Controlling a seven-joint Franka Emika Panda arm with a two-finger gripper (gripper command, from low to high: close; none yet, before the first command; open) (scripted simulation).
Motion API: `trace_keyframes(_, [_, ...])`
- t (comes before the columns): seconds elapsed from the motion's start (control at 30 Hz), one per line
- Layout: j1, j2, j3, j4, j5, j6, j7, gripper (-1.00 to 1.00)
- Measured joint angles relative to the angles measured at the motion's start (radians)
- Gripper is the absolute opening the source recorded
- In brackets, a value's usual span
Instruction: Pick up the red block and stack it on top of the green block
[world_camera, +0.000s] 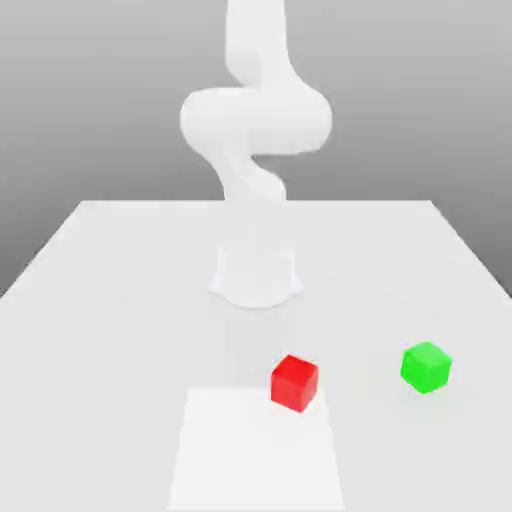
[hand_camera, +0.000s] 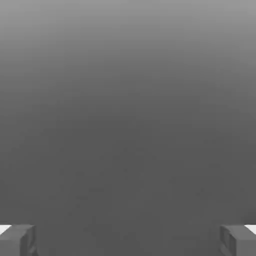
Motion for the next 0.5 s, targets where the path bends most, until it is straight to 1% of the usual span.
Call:
trace_keyframes(0.3, [0.137, 0.251, -0.077, -0.293, -0.029, 0.212, -0.337, 0.0])
trace_keyframes(0.5, [0.225, 0.446, -0.121, -0.507, -0.047, 0.37, -0.596, 0.0])
